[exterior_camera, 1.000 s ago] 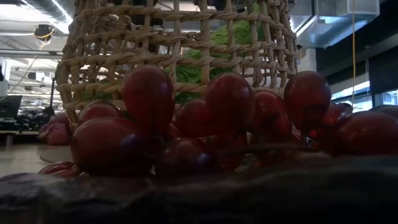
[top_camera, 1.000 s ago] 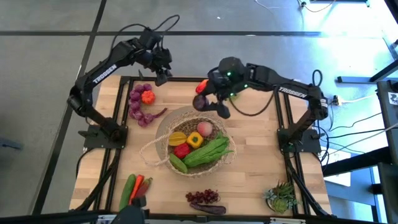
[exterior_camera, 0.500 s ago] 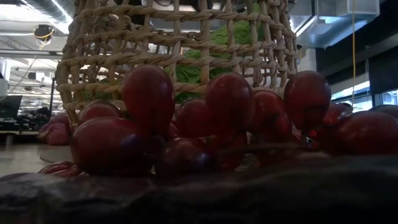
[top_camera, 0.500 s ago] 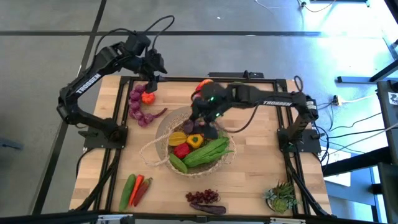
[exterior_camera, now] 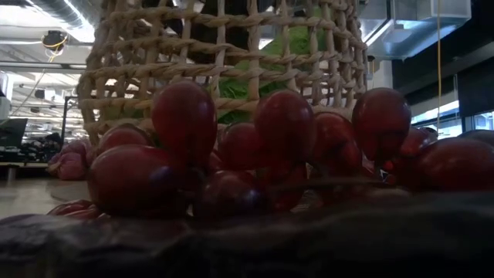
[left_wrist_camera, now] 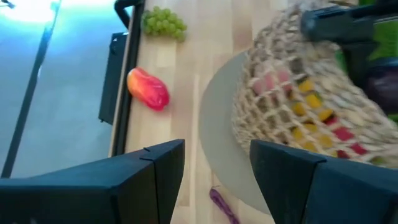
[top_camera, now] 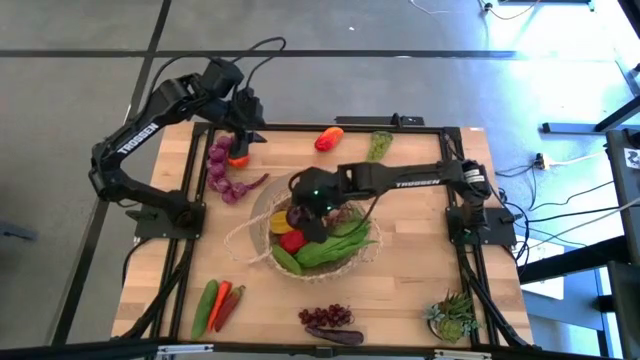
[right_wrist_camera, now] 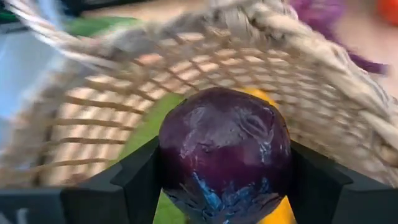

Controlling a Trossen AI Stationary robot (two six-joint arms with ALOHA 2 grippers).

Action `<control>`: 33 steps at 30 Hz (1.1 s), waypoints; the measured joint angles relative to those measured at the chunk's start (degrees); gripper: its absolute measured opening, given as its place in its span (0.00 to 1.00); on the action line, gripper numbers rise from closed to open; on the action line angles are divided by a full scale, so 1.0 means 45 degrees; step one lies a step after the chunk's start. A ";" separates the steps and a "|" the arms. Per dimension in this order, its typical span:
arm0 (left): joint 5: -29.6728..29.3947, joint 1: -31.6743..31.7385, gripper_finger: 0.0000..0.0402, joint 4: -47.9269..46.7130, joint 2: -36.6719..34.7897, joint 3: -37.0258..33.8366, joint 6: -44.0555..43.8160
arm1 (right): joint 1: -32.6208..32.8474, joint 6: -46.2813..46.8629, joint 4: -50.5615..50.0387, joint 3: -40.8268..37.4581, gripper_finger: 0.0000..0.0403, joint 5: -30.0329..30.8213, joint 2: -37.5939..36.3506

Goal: Build produce basket
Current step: Put the purple plum into the brown basket

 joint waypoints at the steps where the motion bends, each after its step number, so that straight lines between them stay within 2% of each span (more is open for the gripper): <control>1: 0.0009 -0.0079 0.43 -0.0006 0.0000 0.0000 0.0000 | 0.0094 -0.0008 0.0001 0.0000 0.65 0.0584 0.0074; 7: -0.0015 -0.0521 0.43 0.0009 0.0000 0.0000 0.0010 | 0.0767 -0.0454 -0.0054 -0.0020 0.65 0.4457 0.0345; 11: -0.0019 -0.0632 0.43 0.0001 0.0000 0.0000 0.0009 | 0.1012 -0.0659 -0.0015 -0.0024 0.65 0.5352 0.0458; 15: -0.0019 -0.0633 0.43 0.0004 0.0000 0.0000 0.0005 | 0.1047 -0.0593 -0.0053 -0.0024 0.66 0.5376 0.0469; 24: -0.0029 -0.0629 0.43 -0.0019 0.0000 0.0000 -0.0019 | 0.0727 -0.0344 -0.0128 -0.0019 0.77 0.4657 0.0481; 31: 0.0034 -0.0635 0.43 -0.0509 0.0001 0.0000 -0.0110 | 0.0554 -0.0322 -0.0144 -0.0019 0.78 0.4713 0.0481; 33: 0.0515 -0.0711 0.43 -0.0847 0.0005 0.0000 -0.0050 | 0.0552 -0.0322 -0.0151 -0.0019 0.78 0.4713 0.0481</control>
